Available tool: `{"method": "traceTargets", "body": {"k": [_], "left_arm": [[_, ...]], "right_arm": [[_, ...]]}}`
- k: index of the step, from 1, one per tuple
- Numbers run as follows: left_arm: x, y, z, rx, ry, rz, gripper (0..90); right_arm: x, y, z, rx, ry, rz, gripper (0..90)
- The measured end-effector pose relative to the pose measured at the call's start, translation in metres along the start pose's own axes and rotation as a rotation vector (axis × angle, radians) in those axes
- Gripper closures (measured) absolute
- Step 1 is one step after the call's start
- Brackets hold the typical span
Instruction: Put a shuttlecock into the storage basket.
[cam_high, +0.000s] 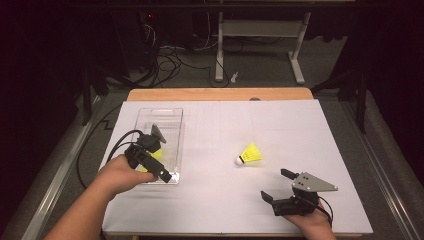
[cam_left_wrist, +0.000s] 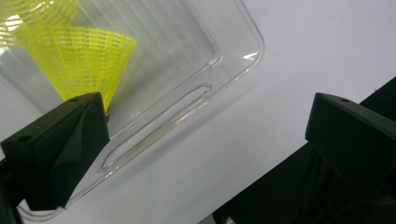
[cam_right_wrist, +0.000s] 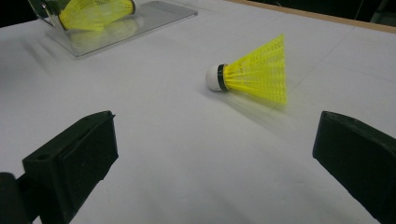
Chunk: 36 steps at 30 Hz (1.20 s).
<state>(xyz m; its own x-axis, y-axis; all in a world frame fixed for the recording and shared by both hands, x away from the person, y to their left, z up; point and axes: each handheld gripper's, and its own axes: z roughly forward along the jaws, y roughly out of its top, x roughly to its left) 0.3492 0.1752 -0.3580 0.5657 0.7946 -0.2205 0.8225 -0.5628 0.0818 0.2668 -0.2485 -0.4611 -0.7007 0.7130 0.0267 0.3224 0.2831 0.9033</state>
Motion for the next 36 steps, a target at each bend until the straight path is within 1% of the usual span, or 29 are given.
{"method": "traceTargets", "body": {"k": [7,18,21,28,36], "left_arm": [[-0.012,0.005,0.006,0.006,0.005,0.03,0.7],[-0.039,0.015,0.014,0.014,-0.003,0.104,0.7],[-0.046,0.018,0.017,0.015,-0.008,0.125,0.7],[-0.054,0.023,0.021,0.011,-0.018,0.145,0.7],[-0.075,0.029,0.028,0.009,-0.034,0.198,0.7]], "right_arm": [[-0.001,0.0,-0.001,-0.003,0.0,-0.004,0.5],[0.0,0.0,-0.001,-0.004,0.0,-0.003,0.6],[0.0,0.0,-0.001,-0.003,0.0,-0.003,0.5],[-0.001,0.0,-0.001,-0.005,0.0,-0.005,0.5],[-0.001,0.0,-0.001,-0.004,0.001,-0.006,0.5]]}}
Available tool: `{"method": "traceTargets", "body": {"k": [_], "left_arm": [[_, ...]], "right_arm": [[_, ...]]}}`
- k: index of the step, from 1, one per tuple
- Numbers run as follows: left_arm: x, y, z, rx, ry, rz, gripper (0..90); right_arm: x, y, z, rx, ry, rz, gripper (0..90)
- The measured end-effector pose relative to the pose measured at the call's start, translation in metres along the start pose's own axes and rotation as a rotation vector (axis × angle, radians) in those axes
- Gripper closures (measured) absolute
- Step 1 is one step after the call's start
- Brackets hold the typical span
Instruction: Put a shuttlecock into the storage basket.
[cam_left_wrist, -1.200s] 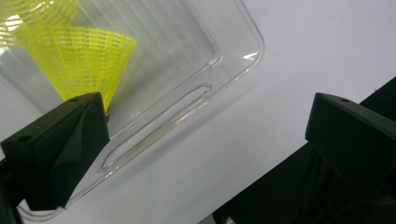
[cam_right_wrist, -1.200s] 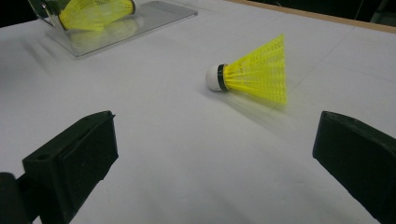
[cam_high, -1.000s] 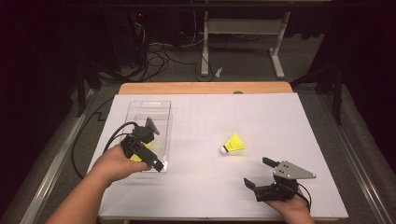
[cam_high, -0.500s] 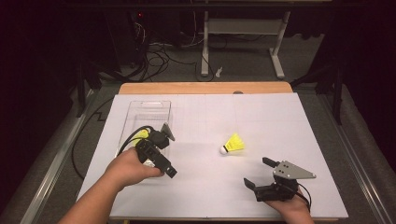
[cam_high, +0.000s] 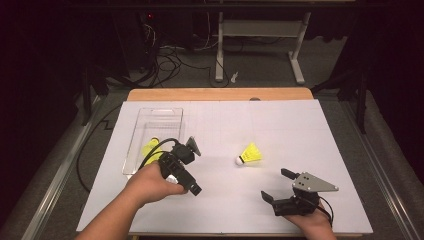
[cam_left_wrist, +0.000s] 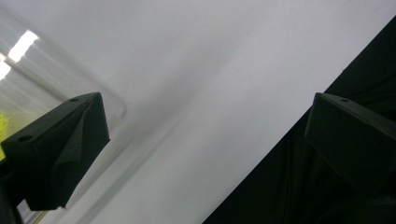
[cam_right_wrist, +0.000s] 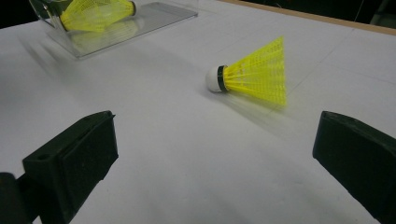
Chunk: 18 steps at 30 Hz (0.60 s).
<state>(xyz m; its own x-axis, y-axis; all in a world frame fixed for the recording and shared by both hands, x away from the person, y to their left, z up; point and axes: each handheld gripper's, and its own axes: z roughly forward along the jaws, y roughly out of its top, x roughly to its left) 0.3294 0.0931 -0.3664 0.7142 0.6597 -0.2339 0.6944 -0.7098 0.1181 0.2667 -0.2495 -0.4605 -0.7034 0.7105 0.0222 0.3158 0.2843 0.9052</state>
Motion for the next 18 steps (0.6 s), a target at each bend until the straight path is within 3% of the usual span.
{"method": "traceTargets", "body": {"k": [6,18], "left_arm": [[-0.01,0.007,0.006,0.006,-0.015,0.036,0.8],[-0.018,0.012,0.011,0.018,-0.028,0.06,0.8]], "right_arm": [[0.0,0.0,0.0,0.001,0.0,-0.001,0.5],[-0.002,-0.002,-0.002,0.0,-0.007,0.01,0.5]]}}
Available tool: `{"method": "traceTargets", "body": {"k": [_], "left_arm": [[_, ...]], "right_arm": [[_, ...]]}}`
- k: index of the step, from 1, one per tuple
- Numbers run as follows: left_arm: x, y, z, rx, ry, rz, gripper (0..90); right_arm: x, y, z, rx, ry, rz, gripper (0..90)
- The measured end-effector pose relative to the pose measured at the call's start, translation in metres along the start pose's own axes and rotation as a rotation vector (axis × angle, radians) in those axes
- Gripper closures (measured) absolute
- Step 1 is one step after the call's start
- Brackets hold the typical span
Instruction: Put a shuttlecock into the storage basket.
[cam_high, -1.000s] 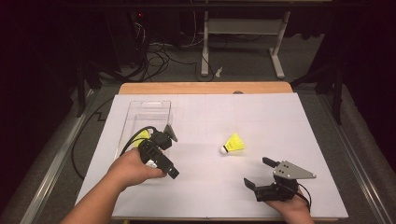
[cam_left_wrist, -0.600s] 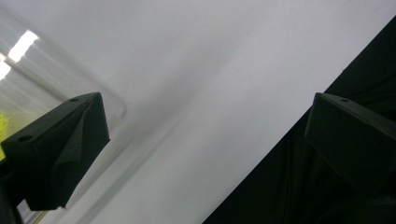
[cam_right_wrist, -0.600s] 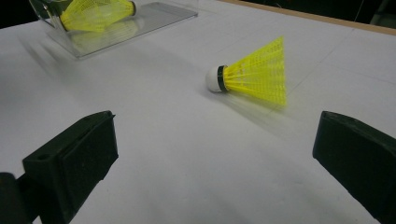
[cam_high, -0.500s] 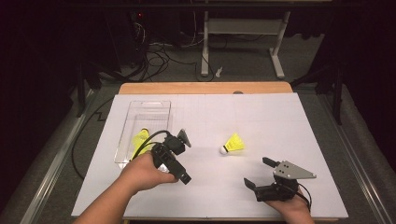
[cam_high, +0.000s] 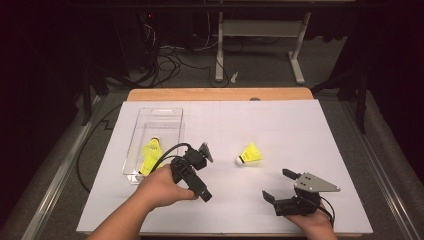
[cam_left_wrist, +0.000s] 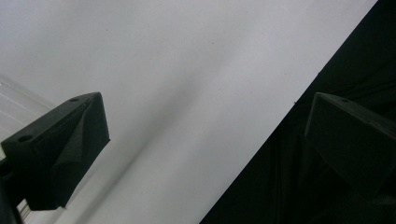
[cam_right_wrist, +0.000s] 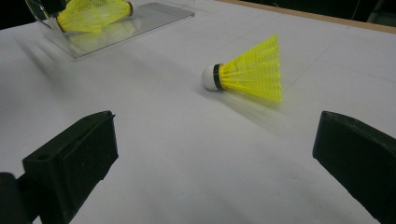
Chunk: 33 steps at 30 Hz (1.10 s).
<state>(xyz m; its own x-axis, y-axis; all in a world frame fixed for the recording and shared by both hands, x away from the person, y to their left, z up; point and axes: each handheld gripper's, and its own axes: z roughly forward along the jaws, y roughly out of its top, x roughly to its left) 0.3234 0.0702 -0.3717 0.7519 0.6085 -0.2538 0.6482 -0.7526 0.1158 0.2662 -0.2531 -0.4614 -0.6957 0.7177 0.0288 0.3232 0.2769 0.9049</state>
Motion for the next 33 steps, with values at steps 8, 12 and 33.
{"method": "traceTargets", "body": {"k": [8,12,33], "left_arm": [[-0.003,0.0,0.002,-0.001,0.005,0.016,0.7],[-0.003,-0.001,0.001,-0.006,0.004,0.018,0.7],[-0.003,-0.002,0.005,-0.008,0.001,0.027,1.3]], "right_arm": [[-0.002,0.002,0.0,0.006,-0.014,0.0,0.5],[-0.004,0.006,0.006,0.019,-0.015,-0.001,0.6],[-0.032,0.057,0.039,0.052,-0.079,0.02,32.3]]}}
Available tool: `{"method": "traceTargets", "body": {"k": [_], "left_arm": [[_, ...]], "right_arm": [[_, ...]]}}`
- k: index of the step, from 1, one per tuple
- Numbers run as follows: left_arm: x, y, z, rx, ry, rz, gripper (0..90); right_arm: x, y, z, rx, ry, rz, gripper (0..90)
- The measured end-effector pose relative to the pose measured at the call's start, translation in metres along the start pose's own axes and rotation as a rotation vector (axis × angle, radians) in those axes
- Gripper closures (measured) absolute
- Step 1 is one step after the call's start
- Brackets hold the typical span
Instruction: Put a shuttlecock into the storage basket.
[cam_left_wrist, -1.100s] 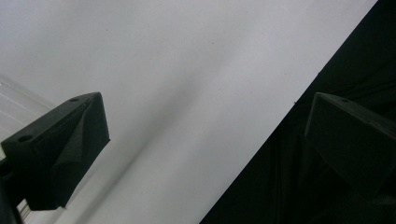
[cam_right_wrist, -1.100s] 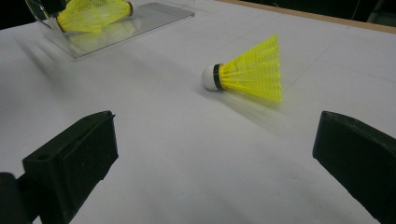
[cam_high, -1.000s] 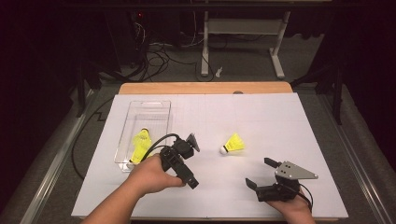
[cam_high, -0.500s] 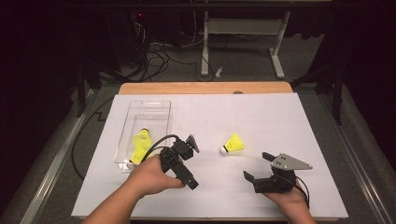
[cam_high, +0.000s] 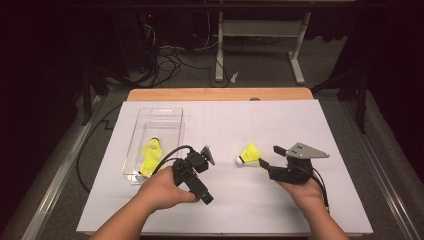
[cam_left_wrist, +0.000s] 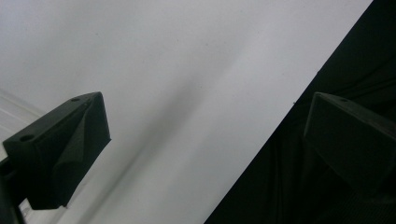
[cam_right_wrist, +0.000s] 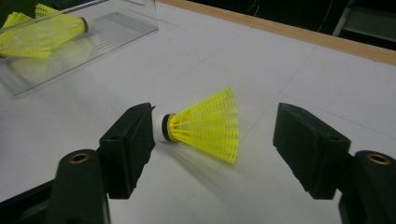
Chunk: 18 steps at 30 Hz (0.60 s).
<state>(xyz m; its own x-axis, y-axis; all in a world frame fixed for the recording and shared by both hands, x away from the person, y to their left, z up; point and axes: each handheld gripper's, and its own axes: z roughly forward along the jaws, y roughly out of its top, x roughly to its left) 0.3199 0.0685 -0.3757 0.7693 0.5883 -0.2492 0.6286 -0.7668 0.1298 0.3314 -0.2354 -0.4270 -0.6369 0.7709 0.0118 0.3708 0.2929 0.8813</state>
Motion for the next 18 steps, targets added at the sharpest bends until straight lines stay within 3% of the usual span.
{"method": "traceTargets", "body": {"k": [7,14,18], "left_arm": [[0.0,0.0,0.0,-0.005,0.002,-0.006,1.2],[0.0,0.0,0.002,-0.003,-0.004,0.008,1.2],[0.0,0.0,0.003,0.001,0.0,0.008,1.2]], "right_arm": [[-0.003,0.013,0.015,0.009,0.01,0.031,45.7],[-0.005,0.011,0.036,0.046,0.016,0.038,55.2],[-0.01,0.007,0.043,0.061,0.013,0.085,58.3]]}}
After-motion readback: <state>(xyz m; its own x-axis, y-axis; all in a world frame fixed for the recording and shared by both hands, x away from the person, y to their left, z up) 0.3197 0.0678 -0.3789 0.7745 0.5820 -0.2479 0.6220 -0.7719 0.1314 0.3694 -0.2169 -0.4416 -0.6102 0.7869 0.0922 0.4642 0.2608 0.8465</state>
